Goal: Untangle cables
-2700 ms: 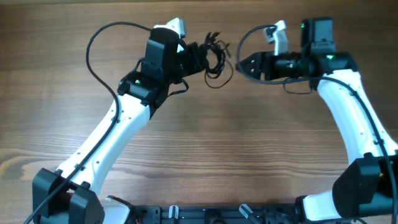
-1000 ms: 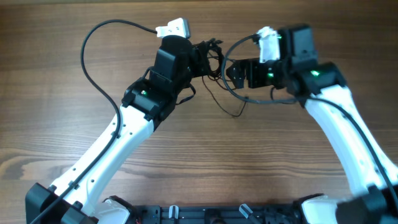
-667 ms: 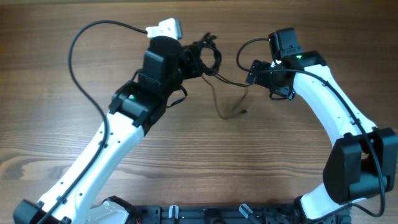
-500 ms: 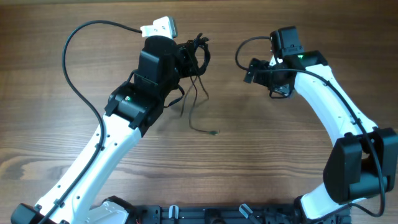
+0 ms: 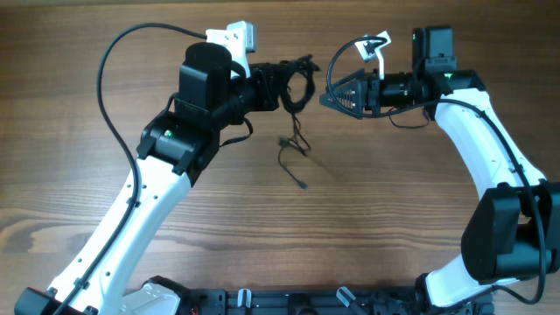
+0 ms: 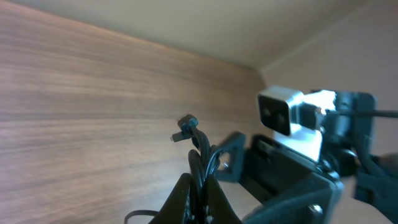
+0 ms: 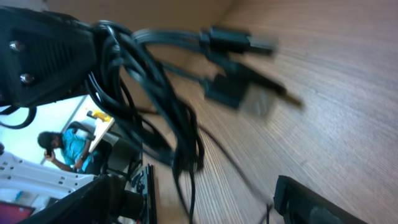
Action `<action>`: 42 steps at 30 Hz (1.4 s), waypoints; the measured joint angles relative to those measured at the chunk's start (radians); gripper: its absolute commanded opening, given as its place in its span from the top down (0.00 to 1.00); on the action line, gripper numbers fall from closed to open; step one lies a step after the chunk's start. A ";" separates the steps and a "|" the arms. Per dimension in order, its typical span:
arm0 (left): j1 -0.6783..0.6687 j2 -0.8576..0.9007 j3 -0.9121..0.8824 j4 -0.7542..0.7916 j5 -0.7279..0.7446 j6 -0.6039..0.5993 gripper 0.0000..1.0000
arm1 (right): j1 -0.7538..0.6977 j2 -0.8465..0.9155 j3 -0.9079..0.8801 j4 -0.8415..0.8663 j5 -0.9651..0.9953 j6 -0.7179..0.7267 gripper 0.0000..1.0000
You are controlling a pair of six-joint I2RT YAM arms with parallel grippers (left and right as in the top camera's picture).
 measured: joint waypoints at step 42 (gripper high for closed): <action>-0.065 0.153 -0.014 0.014 -0.039 -0.721 0.52 | 0.063 -0.003 0.003 0.096 0.677 0.127 0.95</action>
